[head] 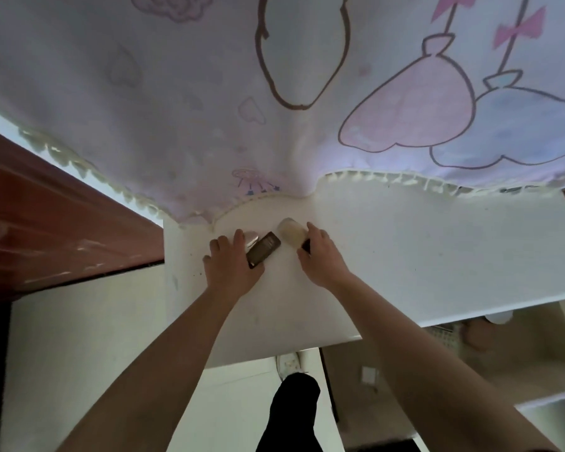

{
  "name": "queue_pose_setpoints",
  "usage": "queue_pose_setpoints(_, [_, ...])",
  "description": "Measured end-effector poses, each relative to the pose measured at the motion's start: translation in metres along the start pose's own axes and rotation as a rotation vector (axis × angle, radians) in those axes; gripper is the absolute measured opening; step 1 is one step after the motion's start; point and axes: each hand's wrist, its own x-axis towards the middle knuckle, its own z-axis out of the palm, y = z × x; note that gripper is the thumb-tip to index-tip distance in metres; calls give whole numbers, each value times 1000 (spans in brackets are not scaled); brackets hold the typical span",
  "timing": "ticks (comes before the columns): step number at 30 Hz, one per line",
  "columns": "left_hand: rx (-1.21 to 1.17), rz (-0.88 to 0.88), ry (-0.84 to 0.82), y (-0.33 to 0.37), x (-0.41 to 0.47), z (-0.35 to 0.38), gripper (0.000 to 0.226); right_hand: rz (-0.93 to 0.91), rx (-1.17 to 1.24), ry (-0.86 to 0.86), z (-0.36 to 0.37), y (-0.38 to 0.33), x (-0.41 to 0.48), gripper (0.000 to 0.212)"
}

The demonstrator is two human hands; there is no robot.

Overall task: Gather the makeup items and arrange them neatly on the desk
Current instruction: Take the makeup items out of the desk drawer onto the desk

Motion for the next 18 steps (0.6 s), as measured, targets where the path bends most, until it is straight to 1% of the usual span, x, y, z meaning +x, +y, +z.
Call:
queue_pose_setpoints(3, [25,-33,-3,-11,-5,10,98,-59,-144,-125,4,-8,2,67])
queue_pose_setpoints(8, [-1,-86,-27,-18,-22,21,100,-105,-297,-243,8,-7,-1,74])
queue_pose_setpoints(11, [-19,-74,-80,-22,-27,19,105,-116,-313,-287,7,-7,-8,77])
queue_pose_setpoints(13, [-11,-35,-49,-21,-31,12,101,-116,-290,-254,3,-4,-17,77])
queue_pose_setpoints(16, [18,40,55,-9,-39,-2,89,-88,-242,-124,-10,9,-37,75])
queue_pose_setpoints(18, [34,86,81,6,-47,-9,84,-59,-226,-63,-24,25,-56,74])
